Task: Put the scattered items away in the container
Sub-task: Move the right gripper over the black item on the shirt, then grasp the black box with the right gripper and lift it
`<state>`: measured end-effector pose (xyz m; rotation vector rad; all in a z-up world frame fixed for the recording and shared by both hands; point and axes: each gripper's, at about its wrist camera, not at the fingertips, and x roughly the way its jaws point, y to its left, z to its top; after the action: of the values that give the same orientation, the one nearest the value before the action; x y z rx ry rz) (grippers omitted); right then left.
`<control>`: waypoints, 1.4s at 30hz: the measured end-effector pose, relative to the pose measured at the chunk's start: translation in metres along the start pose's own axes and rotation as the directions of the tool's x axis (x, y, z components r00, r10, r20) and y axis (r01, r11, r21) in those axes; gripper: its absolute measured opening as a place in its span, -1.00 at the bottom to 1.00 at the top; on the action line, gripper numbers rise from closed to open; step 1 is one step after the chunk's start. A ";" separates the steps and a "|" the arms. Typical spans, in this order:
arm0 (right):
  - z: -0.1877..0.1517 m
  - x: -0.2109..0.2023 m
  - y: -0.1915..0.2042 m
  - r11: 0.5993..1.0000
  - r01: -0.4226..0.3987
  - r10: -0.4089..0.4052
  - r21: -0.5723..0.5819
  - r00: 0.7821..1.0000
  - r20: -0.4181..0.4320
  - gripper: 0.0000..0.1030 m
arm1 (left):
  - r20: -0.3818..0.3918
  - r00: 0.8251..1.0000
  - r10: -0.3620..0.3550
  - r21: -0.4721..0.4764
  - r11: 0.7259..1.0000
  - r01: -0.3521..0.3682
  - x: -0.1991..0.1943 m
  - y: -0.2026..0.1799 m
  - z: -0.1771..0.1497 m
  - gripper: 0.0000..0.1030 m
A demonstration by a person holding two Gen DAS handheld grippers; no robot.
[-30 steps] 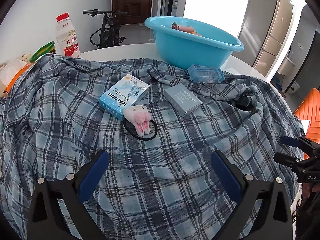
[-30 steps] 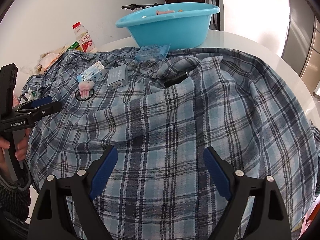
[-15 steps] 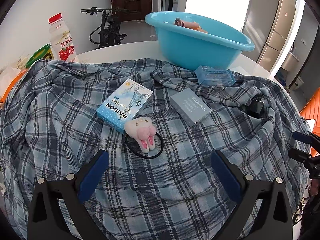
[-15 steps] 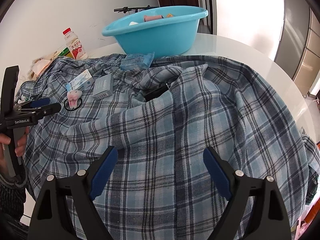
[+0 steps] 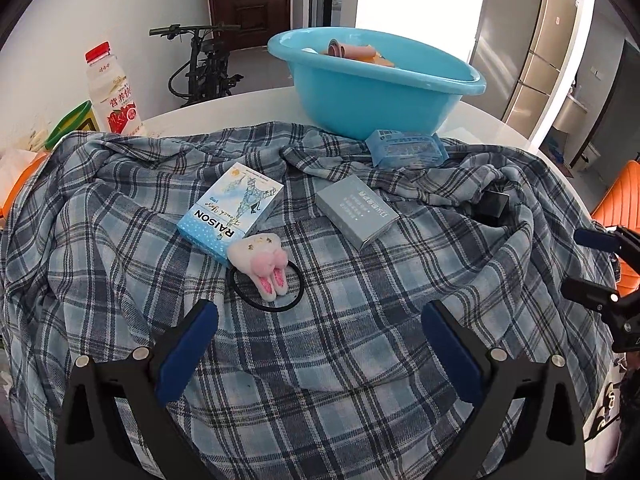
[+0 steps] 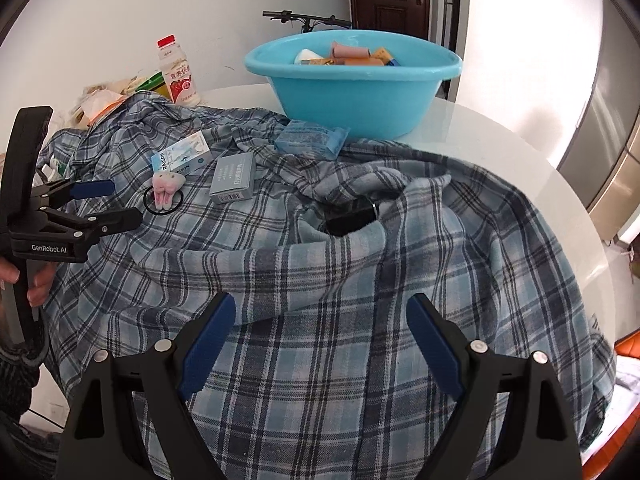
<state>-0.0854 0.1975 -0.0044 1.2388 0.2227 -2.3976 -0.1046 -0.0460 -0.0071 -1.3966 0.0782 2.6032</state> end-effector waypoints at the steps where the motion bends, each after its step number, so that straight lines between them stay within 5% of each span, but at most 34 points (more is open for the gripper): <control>1: 0.003 -0.001 0.003 1.000 0.000 0.000 -0.016 1.000 0.002 0.68 | 0.003 1.000 0.000 0.001 1.000 0.000 -0.001 -0.001 -0.001 1.00; 13: 0.030 0.004 0.011 0.996 -0.044 0.048 -0.075 0.998 0.046 0.64 | -0.002 1.000 0.000 0.012 1.000 0.000 0.001 -0.008 -0.001 1.00; 21: 0.041 0.035 0.002 0.990 -0.044 0.044 -0.134 0.999 -0.001 0.29 | -0.012 1.000 0.011 0.027 1.000 -0.010 0.013 -0.010 0.004 1.00; 24: 0.046 0.047 -0.001 0.985 -0.058 0.057 -0.164 0.998 -0.014 -0.14 | -0.023 1.000 0.007 0.028 1.000 -0.006 0.018 -0.010 0.007 1.00; 42: 0.051 0.091 -0.017 0.982 -0.046 0.029 -0.183 0.995 -0.095 -0.15 | -0.054 0.999 0.006 0.003 1.000 -0.006 0.038 0.002 0.014 1.00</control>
<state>-0.1767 0.1685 -0.0493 1.2566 0.4357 -2.2327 -0.1367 -0.0408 -0.0307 -1.4677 0.0940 2.5690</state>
